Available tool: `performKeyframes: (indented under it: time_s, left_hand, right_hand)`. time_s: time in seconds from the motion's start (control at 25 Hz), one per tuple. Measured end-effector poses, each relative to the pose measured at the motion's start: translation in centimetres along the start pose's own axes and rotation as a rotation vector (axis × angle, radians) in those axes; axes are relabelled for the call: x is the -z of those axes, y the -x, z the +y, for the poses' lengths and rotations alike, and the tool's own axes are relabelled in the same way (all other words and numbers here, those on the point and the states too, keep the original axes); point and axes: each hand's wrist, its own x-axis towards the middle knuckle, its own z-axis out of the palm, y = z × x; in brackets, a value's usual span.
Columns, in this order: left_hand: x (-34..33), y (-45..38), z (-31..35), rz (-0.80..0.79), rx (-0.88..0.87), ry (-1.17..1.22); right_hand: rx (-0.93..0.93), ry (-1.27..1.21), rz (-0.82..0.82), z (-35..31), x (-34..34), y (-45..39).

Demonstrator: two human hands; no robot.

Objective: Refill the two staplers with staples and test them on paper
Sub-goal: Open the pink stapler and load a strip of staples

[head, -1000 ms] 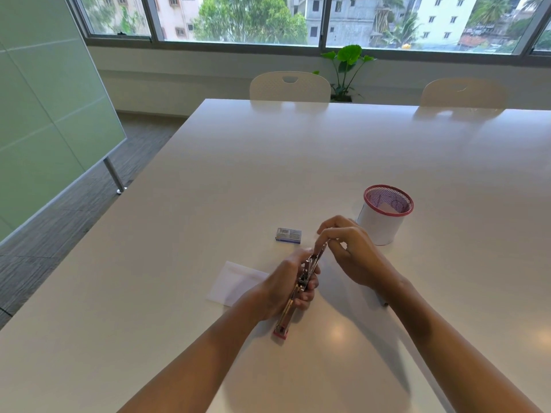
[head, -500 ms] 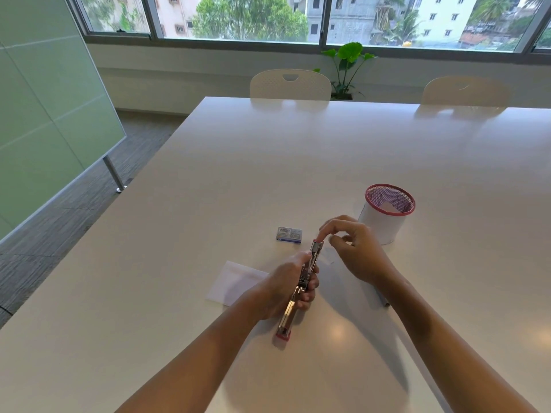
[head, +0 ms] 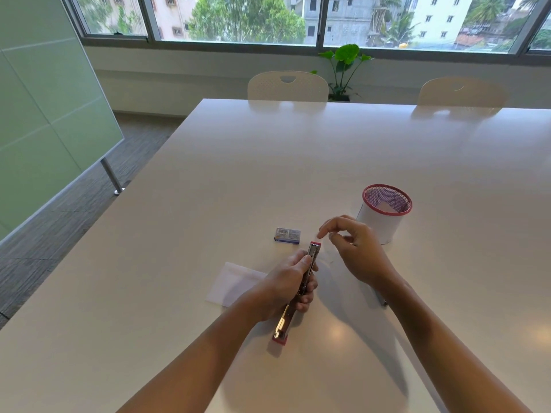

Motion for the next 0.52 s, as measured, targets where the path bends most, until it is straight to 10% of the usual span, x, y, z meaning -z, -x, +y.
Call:
performKeyframes:
  time_s: [0.52]
  left_hand:
    - [-0.06,0.17,-0.11,0.066,-0.025,0.017]
  right_hand:
    - [-0.037,-0.002,-0.043,-0.61,0.04,0.96]
